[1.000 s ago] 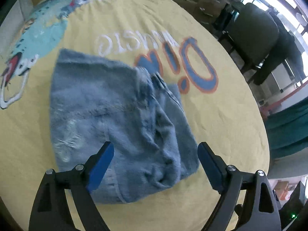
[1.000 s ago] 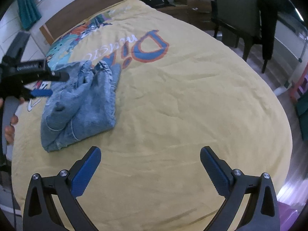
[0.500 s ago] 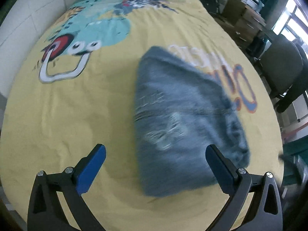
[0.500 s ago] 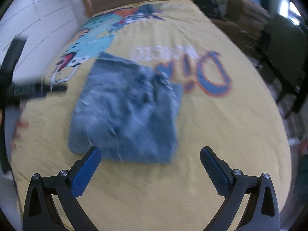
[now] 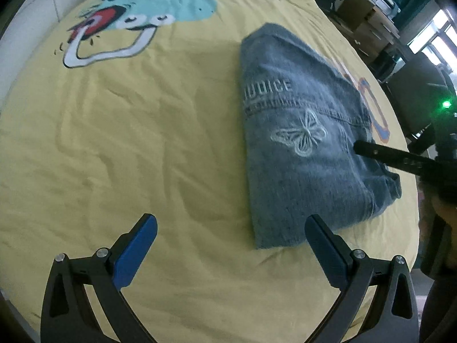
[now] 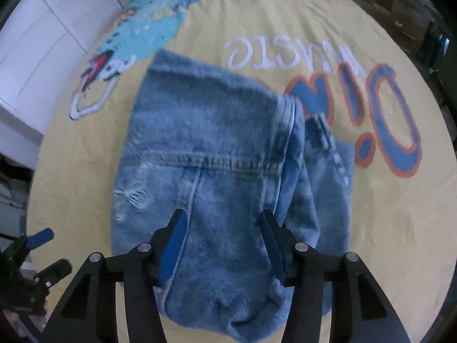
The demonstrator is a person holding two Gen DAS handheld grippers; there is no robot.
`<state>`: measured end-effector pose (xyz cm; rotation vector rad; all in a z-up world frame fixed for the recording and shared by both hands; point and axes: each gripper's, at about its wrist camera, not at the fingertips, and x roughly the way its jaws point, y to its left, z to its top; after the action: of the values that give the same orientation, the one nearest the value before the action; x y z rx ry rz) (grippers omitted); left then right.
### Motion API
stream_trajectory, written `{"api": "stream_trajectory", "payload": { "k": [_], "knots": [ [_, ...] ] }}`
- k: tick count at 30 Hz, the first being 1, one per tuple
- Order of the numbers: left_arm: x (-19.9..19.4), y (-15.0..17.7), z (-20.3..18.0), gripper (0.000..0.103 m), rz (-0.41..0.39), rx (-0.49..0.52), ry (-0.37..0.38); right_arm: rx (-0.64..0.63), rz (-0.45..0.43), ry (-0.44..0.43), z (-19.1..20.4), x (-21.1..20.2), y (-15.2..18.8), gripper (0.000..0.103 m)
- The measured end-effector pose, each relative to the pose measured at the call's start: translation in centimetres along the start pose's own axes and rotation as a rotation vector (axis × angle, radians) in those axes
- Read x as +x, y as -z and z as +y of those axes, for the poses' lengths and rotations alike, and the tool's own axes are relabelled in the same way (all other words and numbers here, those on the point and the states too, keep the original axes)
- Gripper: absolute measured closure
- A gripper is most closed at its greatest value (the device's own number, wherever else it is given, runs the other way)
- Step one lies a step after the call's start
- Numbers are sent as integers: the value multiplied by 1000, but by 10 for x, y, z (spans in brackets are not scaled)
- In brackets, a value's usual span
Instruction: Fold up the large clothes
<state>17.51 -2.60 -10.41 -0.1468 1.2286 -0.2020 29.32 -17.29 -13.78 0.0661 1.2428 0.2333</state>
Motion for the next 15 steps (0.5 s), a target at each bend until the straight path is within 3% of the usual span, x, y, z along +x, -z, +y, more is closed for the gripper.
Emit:
{"api": "stream_trajectory", "payload": {
  "k": [5,14,15],
  "knots": [
    [12,7,-3,1,29,14,14,37,43,25,-14,17,6,49],
    [24,9,-1,1,67,4,29,80,118,-17,-24,43,6,47],
    [25,9,-1,1,70,10,26,103,129,-28,-25,44,5,51]
  ]
}}
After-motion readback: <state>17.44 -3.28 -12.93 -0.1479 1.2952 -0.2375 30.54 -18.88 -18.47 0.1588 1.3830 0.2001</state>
